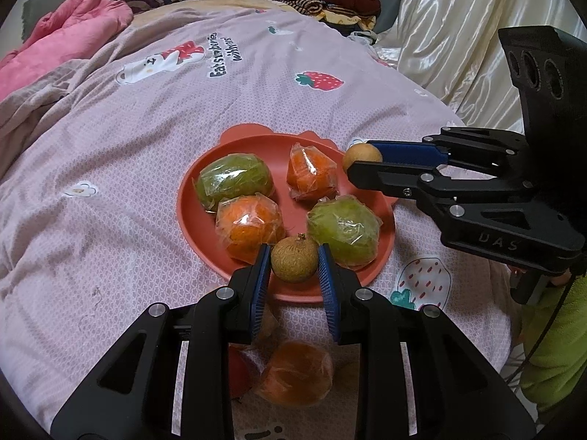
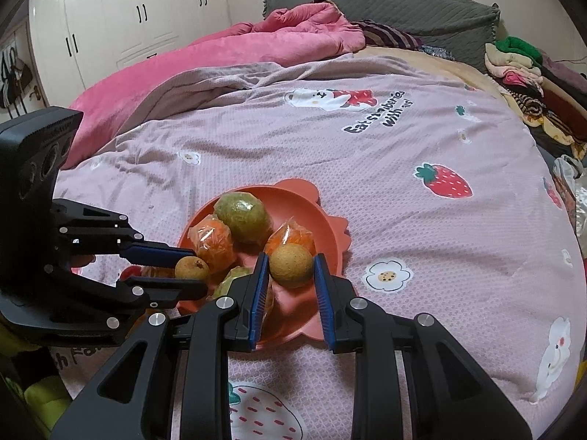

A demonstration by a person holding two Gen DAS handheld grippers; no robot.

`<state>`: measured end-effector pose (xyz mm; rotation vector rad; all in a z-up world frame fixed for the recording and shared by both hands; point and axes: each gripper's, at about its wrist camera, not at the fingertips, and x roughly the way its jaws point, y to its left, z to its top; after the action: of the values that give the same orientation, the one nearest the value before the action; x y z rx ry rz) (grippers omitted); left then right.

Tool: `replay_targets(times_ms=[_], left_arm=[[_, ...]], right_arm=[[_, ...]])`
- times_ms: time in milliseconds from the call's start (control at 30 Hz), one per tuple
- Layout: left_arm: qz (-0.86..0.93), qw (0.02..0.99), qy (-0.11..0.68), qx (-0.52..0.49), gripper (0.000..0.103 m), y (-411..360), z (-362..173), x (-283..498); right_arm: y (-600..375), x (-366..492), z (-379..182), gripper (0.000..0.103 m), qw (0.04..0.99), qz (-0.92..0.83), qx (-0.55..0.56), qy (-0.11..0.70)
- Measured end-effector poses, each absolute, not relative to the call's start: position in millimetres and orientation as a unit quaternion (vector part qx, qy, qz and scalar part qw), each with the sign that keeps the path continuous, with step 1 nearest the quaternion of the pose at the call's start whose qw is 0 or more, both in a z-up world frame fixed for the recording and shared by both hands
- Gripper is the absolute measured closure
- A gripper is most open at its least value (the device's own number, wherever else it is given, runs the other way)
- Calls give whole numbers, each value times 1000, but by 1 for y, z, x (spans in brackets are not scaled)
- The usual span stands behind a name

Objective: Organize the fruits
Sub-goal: 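Carry both small fruits over the orange plate and open both tools to release them, then lift both open tools away from the plate toward the remaining fruits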

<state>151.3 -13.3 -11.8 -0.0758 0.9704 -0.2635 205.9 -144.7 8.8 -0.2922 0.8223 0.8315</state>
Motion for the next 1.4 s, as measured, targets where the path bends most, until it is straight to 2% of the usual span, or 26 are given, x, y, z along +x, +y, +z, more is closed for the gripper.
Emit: replay_targets(times_ms=[1200,1300,1400], left_arm=[[-125,875,465,-45,84,-11,-13,151],[-124,876,464,-47,79,-11,-13,151],[-124,877,462,-48,79,-11,-12,151]], right_arm=[[-152,205,9,77,831,379,-132,386],[-155,204,11,73,833,377,-129,385],[-156,202,14,73,834,377,-128,382]])
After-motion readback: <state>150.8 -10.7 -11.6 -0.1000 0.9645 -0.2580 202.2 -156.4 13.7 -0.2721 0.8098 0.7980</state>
